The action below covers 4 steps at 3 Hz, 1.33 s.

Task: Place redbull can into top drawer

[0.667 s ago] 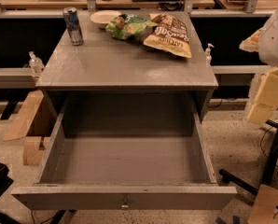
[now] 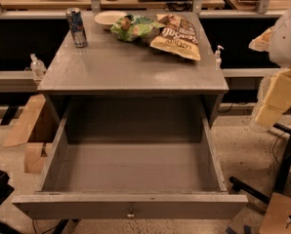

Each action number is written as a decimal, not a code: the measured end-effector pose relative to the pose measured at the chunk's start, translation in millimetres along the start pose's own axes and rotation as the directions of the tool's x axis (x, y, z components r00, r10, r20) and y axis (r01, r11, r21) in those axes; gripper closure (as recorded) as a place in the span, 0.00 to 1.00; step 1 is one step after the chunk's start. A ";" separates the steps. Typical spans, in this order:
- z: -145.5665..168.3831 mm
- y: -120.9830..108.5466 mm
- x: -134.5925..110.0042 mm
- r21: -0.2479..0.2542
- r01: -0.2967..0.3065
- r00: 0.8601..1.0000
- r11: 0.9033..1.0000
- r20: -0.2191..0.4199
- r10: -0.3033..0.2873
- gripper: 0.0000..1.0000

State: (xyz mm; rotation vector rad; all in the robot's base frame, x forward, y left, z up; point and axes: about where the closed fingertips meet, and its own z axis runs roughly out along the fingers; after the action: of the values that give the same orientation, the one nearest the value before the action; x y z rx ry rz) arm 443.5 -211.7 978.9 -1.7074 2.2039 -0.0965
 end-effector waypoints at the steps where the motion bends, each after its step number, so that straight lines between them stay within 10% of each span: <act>1: 7.3 -24.1 -20.5 0.037 -0.054 0.992 0.998 0.117 0.050 0.00; 2: 11.7 -75.6 -60.5 0.092 -0.167 0.933 0.982 0.336 0.127 0.00; 4: -12.3 -169.2 -161.2 0.166 -0.299 0.682 0.940 0.726 0.089 0.00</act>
Offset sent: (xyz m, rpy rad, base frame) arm 0.1645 0.0591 0.0619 0.6206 -0.3633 -0.1568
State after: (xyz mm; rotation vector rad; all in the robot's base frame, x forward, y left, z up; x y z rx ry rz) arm 630.5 -106.5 1072.3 -1.0735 1.6570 0.2679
